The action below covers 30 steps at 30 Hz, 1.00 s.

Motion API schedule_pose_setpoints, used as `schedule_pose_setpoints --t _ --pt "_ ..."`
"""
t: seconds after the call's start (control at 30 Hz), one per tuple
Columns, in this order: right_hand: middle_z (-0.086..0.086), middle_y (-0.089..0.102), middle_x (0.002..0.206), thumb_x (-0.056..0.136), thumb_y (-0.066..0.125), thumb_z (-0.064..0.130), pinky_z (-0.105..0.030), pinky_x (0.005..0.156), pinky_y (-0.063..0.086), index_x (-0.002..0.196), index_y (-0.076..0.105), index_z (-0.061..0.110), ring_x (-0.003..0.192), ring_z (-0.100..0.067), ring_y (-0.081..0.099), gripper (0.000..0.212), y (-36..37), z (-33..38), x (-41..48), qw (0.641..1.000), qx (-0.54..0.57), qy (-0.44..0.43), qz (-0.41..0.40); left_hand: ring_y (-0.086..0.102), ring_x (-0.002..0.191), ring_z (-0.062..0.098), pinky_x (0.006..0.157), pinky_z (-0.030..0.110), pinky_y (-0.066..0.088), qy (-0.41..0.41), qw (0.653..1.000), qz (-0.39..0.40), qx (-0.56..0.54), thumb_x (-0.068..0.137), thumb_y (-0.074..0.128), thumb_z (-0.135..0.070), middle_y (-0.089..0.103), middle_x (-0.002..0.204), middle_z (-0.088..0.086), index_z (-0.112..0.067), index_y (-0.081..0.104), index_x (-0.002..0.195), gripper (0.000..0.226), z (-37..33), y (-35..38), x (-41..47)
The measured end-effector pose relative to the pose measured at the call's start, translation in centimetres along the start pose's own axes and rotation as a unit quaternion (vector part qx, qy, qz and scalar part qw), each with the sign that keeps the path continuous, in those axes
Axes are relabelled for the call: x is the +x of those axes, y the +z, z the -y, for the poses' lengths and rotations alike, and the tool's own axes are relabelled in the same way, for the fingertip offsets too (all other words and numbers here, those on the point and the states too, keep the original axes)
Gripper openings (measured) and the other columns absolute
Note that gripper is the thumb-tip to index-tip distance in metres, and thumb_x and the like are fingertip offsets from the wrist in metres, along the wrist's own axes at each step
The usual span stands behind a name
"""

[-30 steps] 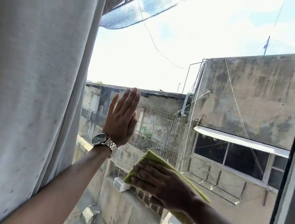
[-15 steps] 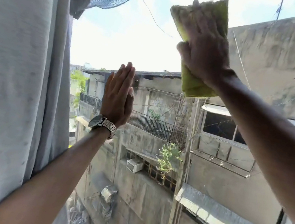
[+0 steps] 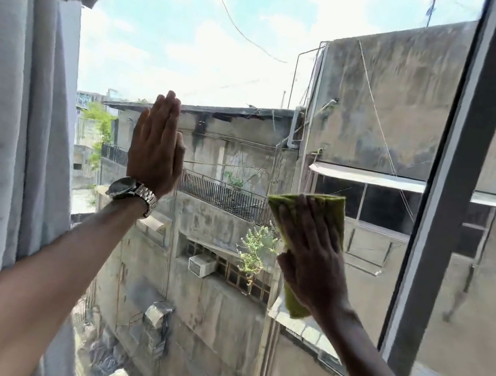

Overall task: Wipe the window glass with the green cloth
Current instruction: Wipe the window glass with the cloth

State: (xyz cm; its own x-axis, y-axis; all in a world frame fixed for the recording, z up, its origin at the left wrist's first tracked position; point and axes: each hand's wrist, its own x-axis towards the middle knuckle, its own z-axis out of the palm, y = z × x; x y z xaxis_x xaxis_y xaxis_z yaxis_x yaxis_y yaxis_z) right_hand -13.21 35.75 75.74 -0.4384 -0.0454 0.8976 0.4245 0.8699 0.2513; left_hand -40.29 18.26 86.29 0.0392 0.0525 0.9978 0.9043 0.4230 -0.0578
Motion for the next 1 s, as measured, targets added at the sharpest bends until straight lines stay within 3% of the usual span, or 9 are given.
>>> schedule_pose_setpoints --t 0.1,0.27,0.37,0.5,0.67,0.87,1.0 --pt "-0.013 0.027 0.165 0.090 0.066 0.026 -0.057 0.121 0.034 0.155 0.038 0.018 0.151 -0.034 0.032 0.071 0.1 0.6 -2.8 1.000 -0.010 0.021 0.021 0.027 0.154 0.034 0.126 0.050 0.028 -0.015 1.000 0.025 0.008 0.104 0.038 -0.015 0.029 0.164 0.024 0.005 0.028 0.154 0.055 -1.8 -0.6 -0.3" --pt "-0.011 0.025 0.166 0.102 0.045 0.048 -0.057 0.119 0.037 0.157 0.032 0.020 0.153 -0.030 0.030 0.064 -0.2 -0.3 -0.7 0.999 -0.025 0.006 0.042 0.016 0.158 0.033 0.128 0.054 0.022 -0.001 0.997 0.079 0.009 0.105 0.025 -0.030 0.019 0.168 0.021 -0.001 0.021 0.158 0.061 -2.4 0.2 -1.6" --pt "-0.012 0.024 0.167 0.102 0.035 0.057 -0.056 0.124 0.031 0.160 0.027 0.019 0.155 -0.030 0.024 0.070 -1.5 -1.8 5.4 0.999 -0.052 0.002 0.012 0.016 0.159 0.030 0.130 0.050 0.019 0.003 0.998 0.059 0.011 0.105 0.022 -0.033 0.020 0.168 0.019 -0.004 0.021 0.158 0.061 -1.9 1.0 -1.6" --pt "-0.015 0.012 0.170 0.102 0.021 0.065 -0.050 0.131 0.010 0.162 0.015 0.015 0.158 -0.031 0.008 0.078 -4.4 -3.3 17.0 0.995 -0.094 0.012 -0.023 0.012 0.160 0.025 0.132 0.039 0.008 0.017 0.999 0.040 0.006 0.106 0.020 -0.037 0.016 0.170 0.013 -0.010 0.015 0.160 0.061 -1.0 1.7 -2.1" --pt "-0.017 0.010 0.170 0.103 0.016 0.063 -0.049 0.130 0.006 0.163 0.013 0.015 0.158 -0.033 0.006 0.077 -6.7 -4.7 26.6 0.994 -0.092 0.019 -0.053 0.012 0.160 0.025 0.132 0.039 0.008 0.022 0.999 0.030 -0.005 0.106 0.021 -0.036 0.015 0.170 0.012 -0.009 0.017 0.160 0.061 -0.9 2.0 -2.2" --pt "-0.016 0.013 0.170 0.106 0.016 0.053 -0.050 0.130 0.008 0.162 0.013 0.015 0.158 -0.033 0.009 0.068 -5.0 -3.3 26.6 0.991 -0.088 0.054 -0.091 0.010 0.160 0.022 0.132 0.040 0.010 0.022 0.999 0.020 -0.013 0.105 0.022 -0.034 0.011 0.169 0.007 -0.007 0.022 0.159 0.060 -0.7 2.1 -2.4" --pt "-0.016 0.017 0.169 0.108 0.026 0.046 -0.053 0.129 0.013 0.162 0.017 0.014 0.158 -0.032 0.011 0.063 -1.8 -0.3 18.3 0.993 -0.087 -0.028 -0.070 0.012 0.160 0.024 0.132 0.043 0.013 0.026 0.999 0.017 -0.023 0.105 0.025 -0.032 0.015 0.169 0.010 -0.006 0.022 0.159 0.059 -0.6 2.1 -2.5"
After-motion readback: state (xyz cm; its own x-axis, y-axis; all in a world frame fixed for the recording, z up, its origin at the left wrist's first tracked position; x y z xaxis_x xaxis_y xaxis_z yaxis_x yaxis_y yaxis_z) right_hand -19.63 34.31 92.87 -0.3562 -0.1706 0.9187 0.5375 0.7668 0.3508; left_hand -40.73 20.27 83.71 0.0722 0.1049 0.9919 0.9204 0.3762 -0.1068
